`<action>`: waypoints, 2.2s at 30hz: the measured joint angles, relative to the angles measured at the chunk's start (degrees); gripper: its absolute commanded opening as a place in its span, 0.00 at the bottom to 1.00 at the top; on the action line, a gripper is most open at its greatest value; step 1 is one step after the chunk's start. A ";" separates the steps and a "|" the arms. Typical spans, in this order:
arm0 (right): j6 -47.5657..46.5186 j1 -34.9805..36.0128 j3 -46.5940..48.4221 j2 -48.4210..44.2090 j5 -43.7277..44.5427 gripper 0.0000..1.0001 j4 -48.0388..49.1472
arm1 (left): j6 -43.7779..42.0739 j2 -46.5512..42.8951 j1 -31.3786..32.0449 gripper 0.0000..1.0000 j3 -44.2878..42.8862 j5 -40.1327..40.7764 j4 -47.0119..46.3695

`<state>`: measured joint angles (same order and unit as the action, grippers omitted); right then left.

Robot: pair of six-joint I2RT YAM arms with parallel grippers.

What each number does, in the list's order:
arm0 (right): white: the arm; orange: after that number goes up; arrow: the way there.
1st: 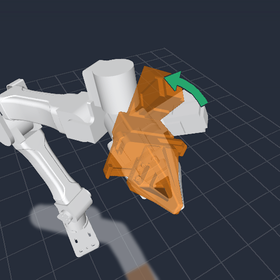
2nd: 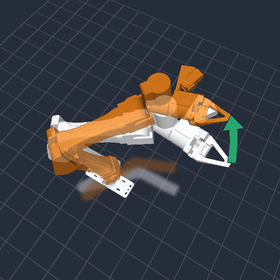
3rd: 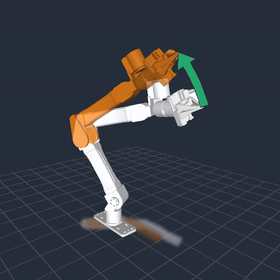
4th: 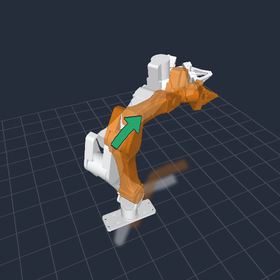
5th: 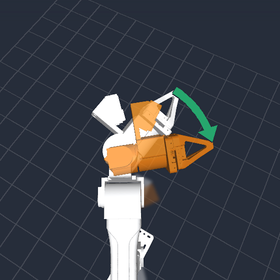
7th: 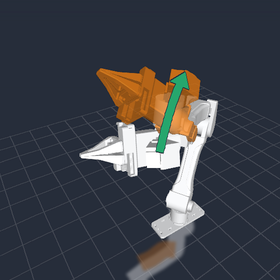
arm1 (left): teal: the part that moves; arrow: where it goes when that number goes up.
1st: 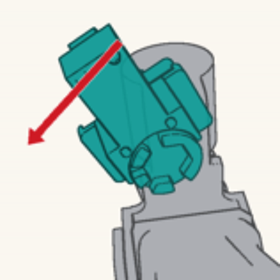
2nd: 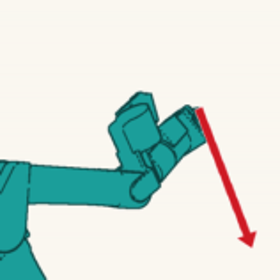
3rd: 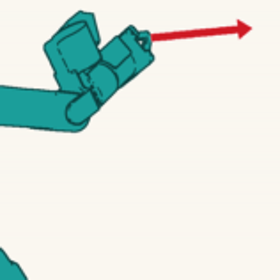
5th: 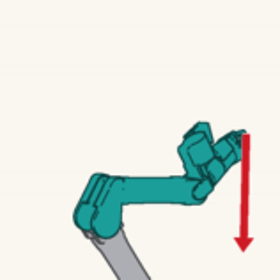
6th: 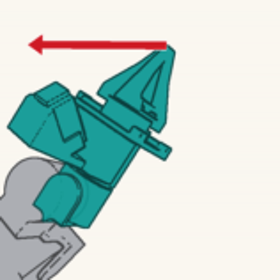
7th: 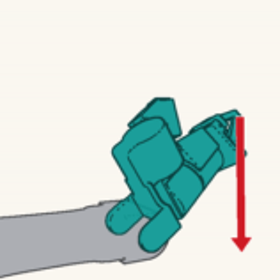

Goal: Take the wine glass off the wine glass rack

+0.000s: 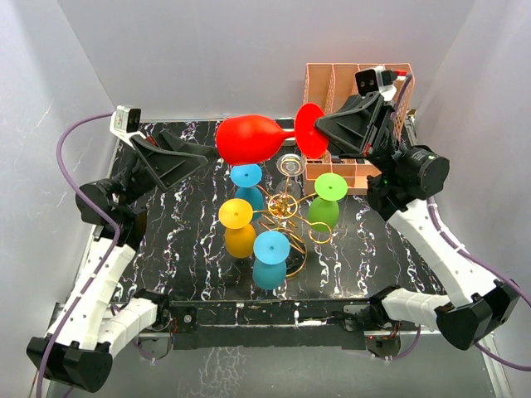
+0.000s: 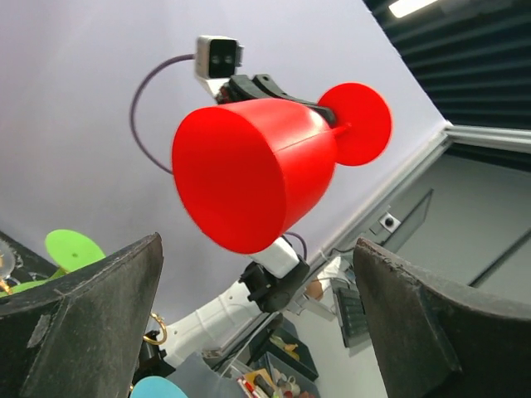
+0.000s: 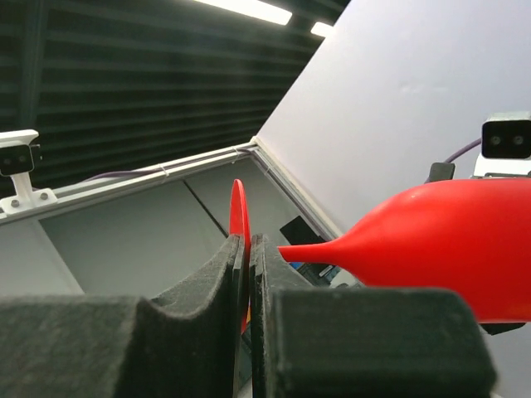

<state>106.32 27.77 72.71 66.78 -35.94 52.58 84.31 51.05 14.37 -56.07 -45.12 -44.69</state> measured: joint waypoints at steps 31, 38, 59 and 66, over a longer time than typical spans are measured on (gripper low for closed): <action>-1.18 5.86 -14.93 0.68 7.30 0.56 6.08 | 23.28 3.93 -0.02 0.00 5.66 -3.28 -33.66; -20.04 5.86 -16.55 -12.81 14.80 0.76 -15.10 | 5.99 -3.52 -0.02 0.00 0.17 -3.93 -8.07; -64.32 5.81 -4.20 -31.39 63.67 0.98 -74.69 | -43.80 -4.57 -0.02 0.00 -30.47 42.64 86.82; -66.79 5.81 -4.26 -29.44 73.22 0.98 -86.18 | -50.90 2.16 -0.02 0.00 -25.11 53.35 100.74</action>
<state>39.53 33.58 68.45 37.34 37.28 -33.61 33.41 53.21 14.35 -81.19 8.23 56.05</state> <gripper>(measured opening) 0.982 0.021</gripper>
